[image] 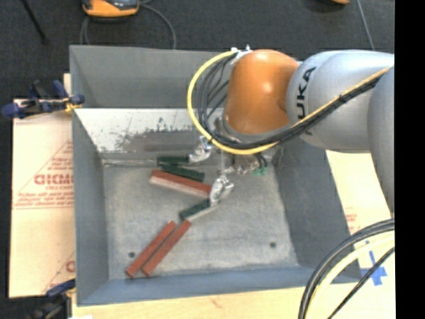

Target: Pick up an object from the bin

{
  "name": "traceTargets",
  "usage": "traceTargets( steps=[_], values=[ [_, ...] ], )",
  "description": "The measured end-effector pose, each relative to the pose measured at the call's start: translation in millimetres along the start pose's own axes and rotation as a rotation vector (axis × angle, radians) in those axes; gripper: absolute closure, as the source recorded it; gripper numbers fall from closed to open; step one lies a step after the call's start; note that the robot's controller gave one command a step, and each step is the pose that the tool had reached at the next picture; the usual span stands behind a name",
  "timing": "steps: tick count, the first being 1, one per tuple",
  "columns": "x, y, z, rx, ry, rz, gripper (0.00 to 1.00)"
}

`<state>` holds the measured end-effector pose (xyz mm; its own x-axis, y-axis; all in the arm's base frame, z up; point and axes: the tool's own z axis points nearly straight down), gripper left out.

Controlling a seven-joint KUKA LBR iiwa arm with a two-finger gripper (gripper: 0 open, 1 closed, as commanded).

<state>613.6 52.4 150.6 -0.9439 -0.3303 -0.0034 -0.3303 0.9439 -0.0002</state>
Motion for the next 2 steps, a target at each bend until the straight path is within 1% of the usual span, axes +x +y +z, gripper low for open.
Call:
traceTargets(
  steps=[1, 2],
  values=[
    [20.0, 17.2, 40.5, 0.006, -0.007, -0.135, 0.0],
    [-6.0, 5.7, 70.2, -0.005, 0.009, -0.317, 1.0]
  ],
)
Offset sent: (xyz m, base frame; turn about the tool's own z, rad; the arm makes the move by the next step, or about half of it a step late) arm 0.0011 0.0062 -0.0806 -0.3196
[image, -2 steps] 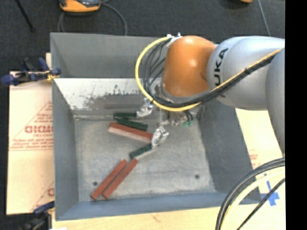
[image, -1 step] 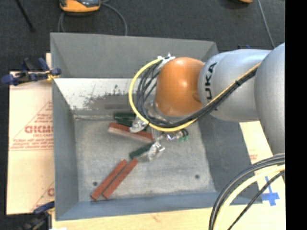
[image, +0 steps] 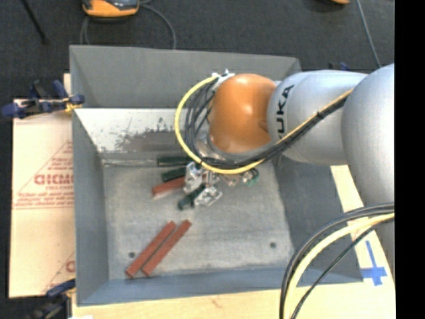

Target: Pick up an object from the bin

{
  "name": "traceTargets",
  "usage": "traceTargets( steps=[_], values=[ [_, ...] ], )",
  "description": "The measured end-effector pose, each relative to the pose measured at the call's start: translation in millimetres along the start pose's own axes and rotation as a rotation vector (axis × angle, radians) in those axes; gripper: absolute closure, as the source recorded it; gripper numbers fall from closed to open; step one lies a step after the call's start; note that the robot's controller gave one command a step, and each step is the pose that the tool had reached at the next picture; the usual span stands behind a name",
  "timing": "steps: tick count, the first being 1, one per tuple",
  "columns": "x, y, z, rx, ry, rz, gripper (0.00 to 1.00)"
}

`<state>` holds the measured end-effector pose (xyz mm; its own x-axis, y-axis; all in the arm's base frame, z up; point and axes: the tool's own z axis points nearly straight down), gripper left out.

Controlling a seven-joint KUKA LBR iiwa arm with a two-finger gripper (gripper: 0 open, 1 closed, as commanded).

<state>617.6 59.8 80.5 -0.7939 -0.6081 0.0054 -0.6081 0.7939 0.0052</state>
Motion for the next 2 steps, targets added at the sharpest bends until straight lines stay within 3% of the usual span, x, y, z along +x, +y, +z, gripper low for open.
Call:
traceTargets(
  steps=[1, 2],
  values=[
    [-0.2, -0.2, -0.1, 0.0, -0.001, 0.001, 1.0],
    [-29.1, 44.8, -178.7, 0.011, -0.018, -0.069, 1.0]
  ],
)
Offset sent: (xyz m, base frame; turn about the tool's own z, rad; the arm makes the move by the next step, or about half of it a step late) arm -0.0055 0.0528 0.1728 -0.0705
